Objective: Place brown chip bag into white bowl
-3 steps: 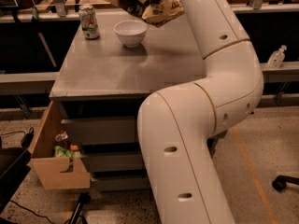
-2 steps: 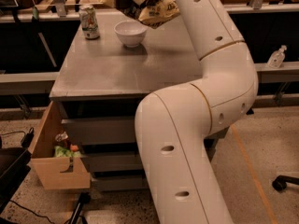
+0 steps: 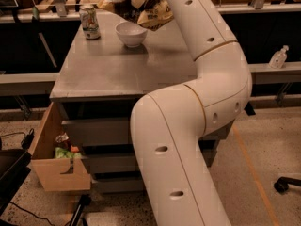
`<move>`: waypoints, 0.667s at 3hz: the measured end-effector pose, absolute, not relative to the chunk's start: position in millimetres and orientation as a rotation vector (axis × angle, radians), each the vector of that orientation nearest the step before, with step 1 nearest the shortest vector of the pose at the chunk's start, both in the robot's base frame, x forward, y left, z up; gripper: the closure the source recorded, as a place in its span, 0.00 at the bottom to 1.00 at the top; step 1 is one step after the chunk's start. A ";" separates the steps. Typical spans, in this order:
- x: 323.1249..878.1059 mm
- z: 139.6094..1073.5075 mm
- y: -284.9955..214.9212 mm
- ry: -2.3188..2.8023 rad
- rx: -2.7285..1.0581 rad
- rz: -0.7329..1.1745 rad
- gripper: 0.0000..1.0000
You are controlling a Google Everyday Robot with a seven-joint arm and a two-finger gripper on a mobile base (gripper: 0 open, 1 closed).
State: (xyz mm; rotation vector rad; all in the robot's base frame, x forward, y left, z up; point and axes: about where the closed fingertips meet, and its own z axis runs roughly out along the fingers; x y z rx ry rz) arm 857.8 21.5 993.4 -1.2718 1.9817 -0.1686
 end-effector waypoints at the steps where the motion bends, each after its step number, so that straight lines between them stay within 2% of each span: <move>1: 862.1 985.0 24.4 1.988 -1.292 -0.200 1.00; 2: 865.2 980.8 24.6 1.994 -1.309 -0.242 1.00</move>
Offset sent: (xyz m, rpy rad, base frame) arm 0.1676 -0.0088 0.0978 -0.1132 0.0035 -0.0118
